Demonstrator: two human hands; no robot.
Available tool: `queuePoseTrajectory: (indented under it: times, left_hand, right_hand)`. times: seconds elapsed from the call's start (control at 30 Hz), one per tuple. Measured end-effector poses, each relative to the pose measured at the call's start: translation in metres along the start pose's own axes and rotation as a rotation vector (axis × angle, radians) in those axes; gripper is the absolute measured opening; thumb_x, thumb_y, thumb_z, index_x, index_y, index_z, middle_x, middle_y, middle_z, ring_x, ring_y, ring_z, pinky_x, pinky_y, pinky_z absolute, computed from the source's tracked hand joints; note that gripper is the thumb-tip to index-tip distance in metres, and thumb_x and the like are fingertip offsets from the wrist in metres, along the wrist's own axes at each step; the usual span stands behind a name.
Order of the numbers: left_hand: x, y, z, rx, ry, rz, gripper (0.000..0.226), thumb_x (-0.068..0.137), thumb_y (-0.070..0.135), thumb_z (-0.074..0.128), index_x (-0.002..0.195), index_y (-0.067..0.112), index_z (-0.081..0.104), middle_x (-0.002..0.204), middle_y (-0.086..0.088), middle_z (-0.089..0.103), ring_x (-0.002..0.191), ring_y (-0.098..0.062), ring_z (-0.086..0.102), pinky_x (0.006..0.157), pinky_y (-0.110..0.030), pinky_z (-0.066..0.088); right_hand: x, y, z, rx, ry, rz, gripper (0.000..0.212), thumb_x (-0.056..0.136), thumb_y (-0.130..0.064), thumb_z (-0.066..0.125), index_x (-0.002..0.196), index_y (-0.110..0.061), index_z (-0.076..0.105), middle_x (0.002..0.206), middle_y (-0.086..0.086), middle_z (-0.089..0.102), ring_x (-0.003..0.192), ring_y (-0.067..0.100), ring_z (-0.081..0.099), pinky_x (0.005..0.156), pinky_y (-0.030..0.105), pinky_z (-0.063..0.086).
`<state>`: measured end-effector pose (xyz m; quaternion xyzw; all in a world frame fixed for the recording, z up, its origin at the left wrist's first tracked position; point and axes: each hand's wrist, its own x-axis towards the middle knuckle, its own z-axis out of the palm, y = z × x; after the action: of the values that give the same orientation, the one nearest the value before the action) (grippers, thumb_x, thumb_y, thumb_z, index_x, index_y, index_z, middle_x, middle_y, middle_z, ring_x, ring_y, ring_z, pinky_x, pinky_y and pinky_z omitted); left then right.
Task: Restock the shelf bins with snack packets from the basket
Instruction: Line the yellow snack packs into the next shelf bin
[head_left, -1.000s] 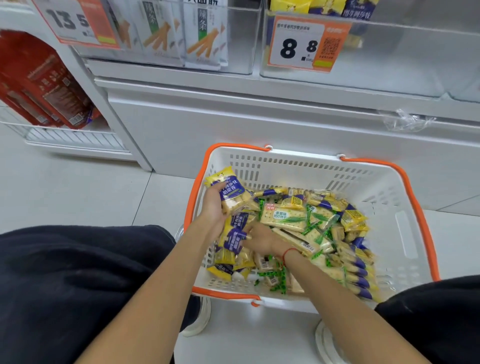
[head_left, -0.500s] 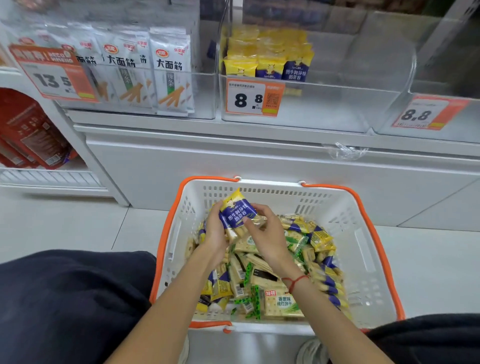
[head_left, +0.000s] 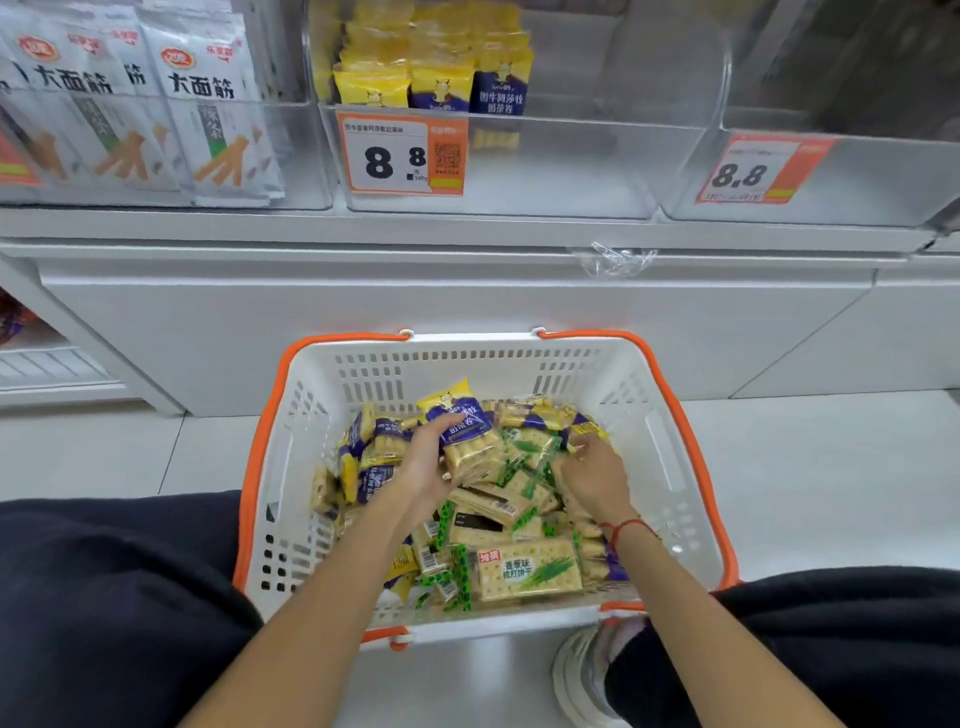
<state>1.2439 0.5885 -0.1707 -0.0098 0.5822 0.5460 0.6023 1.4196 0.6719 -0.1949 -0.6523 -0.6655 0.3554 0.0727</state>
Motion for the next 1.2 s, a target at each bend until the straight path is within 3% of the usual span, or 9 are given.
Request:
queuePoseTrajectory:
  times: [0.13, 0.33, 0.5, 0.57, 0.67, 0.77, 0.83, 1.0, 1.2]
  left_hand:
    - [0.007, -0.01, -0.002, 0.104, -0.028, -0.042, 0.022, 0.089, 0.026, 0.057, 0.104, 0.012, 0.062, 0.115, -0.017, 0.066, 0.109, -0.034, 0.061, 0.1, -0.047, 0.045]
    - [0.01, -0.018, -0.007, 0.187, -0.053, -0.053, 0.024, 0.09, 0.029, 0.053, 0.105, 0.012, 0.061, 0.096, -0.011, 0.067, 0.087, -0.026, 0.062, 0.086, -0.039, 0.048]
    - [0.01, -0.014, -0.011, 0.154, -0.007, -0.045, 0.015, 0.086, 0.026, 0.055, 0.093, 0.013, 0.06, 0.089, -0.01, 0.066, 0.087, -0.029, 0.059, 0.088, -0.042, 0.047]
    - [0.007, -0.009, -0.011, 0.1, -0.001, -0.015, 0.011, 0.088, 0.023, 0.052, 0.088, 0.014, 0.058, 0.089, -0.01, 0.065, 0.082, -0.028, 0.06, 0.082, -0.039, 0.047]
    - [0.003, 0.0, -0.011, 0.024, 0.013, 0.028, 0.009, 0.089, 0.018, 0.048, 0.086, 0.015, 0.056, 0.088, -0.011, 0.065, 0.078, -0.028, 0.06, 0.079, -0.038, 0.049]
    - [-0.001, 0.007, -0.011, 0.038, 0.037, 0.041, 0.009, 0.087, 0.019, 0.051, 0.091, 0.013, 0.057, 0.099, -0.014, 0.065, 0.091, -0.032, 0.06, 0.095, -0.047, 0.046]
    - [-0.005, 0.009, -0.009, 0.071, 0.042, 0.045, 0.009, 0.088, 0.019, 0.051, 0.092, 0.012, 0.056, 0.097, -0.014, 0.065, 0.092, -0.031, 0.058, 0.098, -0.047, 0.044]
    - [-0.021, 0.016, 0.004, 0.163, 0.001, 0.094, 0.014, 0.092, 0.025, 0.049, 0.088, 0.014, 0.057, 0.079, -0.007, 0.065, 0.079, -0.025, 0.057, 0.085, -0.036, 0.045]
    - [-0.047, 0.059, 0.032, 0.058, -0.04, 0.206, 0.025, 0.092, 0.022, 0.044, 0.075, 0.014, 0.061, 0.057, -0.001, 0.067, 0.052, -0.018, 0.06, 0.064, -0.032, 0.046]
  right_hand:
    - [0.017, 0.064, 0.016, -0.421, -0.366, 0.094, 0.062, 0.095, -0.041, 0.042, 0.145, -0.006, 0.03, 0.146, 0.016, 0.039, 0.133, 0.034, 0.038, 0.109, 0.039, 0.032]
    - [0.013, 0.059, 0.019, -0.531, -0.448, 0.061, 0.082, 0.081, -0.054, 0.054, 0.145, -0.011, 0.024, 0.139, 0.013, 0.046, 0.129, 0.035, 0.041, 0.106, 0.045, 0.037]
    - [0.0, 0.043, -0.003, -0.416, -0.204, 0.066, 0.039, 0.086, -0.048, 0.059, 0.106, -0.016, 0.05, 0.09, 0.003, 0.061, 0.094, 0.024, 0.062, 0.077, 0.031, 0.046]
    - [-0.006, 0.036, -0.013, -0.317, -0.12, 0.044, 0.025, 0.09, -0.039, 0.057, 0.097, -0.016, 0.061, 0.085, 0.006, 0.066, 0.089, 0.025, 0.063, 0.076, 0.031, 0.047]
    - [-0.01, 0.021, -0.024, 0.112, -0.057, 0.068, 0.03, 0.093, -0.029, 0.057, 0.095, -0.001, 0.068, 0.092, 0.022, 0.067, 0.094, 0.034, 0.062, 0.085, 0.038, 0.048]
    - [-0.016, 0.0, -0.035, 0.658, -0.237, 0.206, 0.039, 0.091, -0.034, 0.059, 0.116, -0.004, 0.064, 0.117, 0.017, 0.064, 0.103, 0.031, 0.061, 0.082, 0.04, 0.05]
    - [-0.022, -0.017, -0.042, 0.868, -0.385, 0.202, 0.029, 0.095, -0.025, 0.052, 0.113, -0.004, 0.062, 0.105, 0.014, 0.065, 0.086, 0.025, 0.061, 0.071, 0.035, 0.048]
    - [-0.037, -0.066, -0.05, 0.897, -0.557, -0.05, 0.029, 0.092, -0.005, 0.047, 0.116, -0.002, 0.061, 0.106, 0.016, 0.063, 0.087, 0.024, 0.058, 0.073, 0.033, 0.044]
    - [-0.046, -0.127, -0.083, 0.718, -0.432, -0.188, 0.031, 0.089, -0.006, 0.061, 0.12, -0.007, 0.056, 0.097, 0.007, 0.066, 0.083, 0.016, 0.061, 0.068, 0.025, 0.047]
